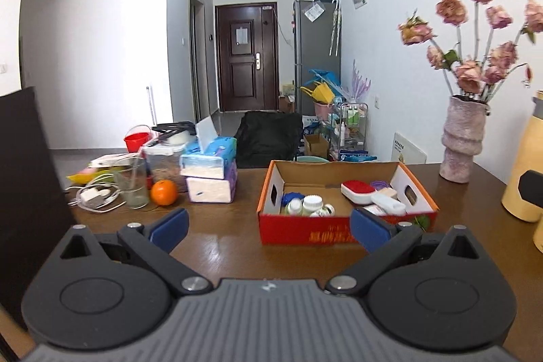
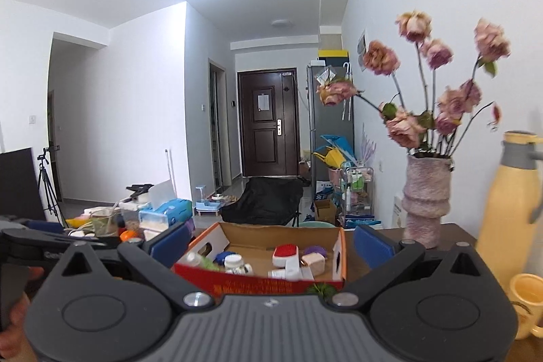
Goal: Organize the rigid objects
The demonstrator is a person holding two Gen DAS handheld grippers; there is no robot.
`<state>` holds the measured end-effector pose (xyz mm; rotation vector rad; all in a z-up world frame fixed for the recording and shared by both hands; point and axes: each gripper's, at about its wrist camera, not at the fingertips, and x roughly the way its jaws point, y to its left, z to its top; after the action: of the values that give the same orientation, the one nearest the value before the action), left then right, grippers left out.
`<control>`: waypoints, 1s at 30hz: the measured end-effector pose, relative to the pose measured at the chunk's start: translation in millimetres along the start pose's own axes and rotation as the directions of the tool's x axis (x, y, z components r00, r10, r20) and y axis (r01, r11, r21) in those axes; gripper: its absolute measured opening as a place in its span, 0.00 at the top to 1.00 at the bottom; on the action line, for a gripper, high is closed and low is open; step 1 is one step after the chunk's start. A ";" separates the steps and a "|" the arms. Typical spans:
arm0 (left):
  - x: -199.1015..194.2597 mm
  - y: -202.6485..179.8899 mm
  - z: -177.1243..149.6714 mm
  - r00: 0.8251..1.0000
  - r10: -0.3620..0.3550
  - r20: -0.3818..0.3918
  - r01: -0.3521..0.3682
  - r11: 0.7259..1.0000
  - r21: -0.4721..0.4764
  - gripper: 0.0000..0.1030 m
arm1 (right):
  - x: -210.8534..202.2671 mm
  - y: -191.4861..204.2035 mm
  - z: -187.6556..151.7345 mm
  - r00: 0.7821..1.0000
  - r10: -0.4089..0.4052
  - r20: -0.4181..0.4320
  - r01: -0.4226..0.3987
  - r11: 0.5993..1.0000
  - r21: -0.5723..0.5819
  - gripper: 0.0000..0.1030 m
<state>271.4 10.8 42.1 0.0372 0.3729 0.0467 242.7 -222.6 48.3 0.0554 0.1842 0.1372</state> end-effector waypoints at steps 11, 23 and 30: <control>-126.7 -5.5 -57.8 1.000 -0.017 0.023 0.017 1.000 0.015 0.00 | -118.2 23.1 -35.2 0.996 -0.065 -0.057 0.063 0.997 -0.041 0.00; -180.5 -6.8 -99.5 0.999 -0.007 -0.047 0.006 1.000 -0.018 0.00 | -175.0 27.5 -67.8 0.992 -0.082 -0.095 0.079 0.996 -0.028 0.00; -197.4 -8.6 -103.6 1.000 -0.004 -0.026 0.004 1.000 -0.010 0.00 | -191.2 31.1 -72.2 0.994 -0.073 -0.084 0.071 0.997 -0.028 0.00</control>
<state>50.2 -5.2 17.0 0.0261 0.3988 0.0451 39.0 -215.8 13.8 0.0178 0.2691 0.0695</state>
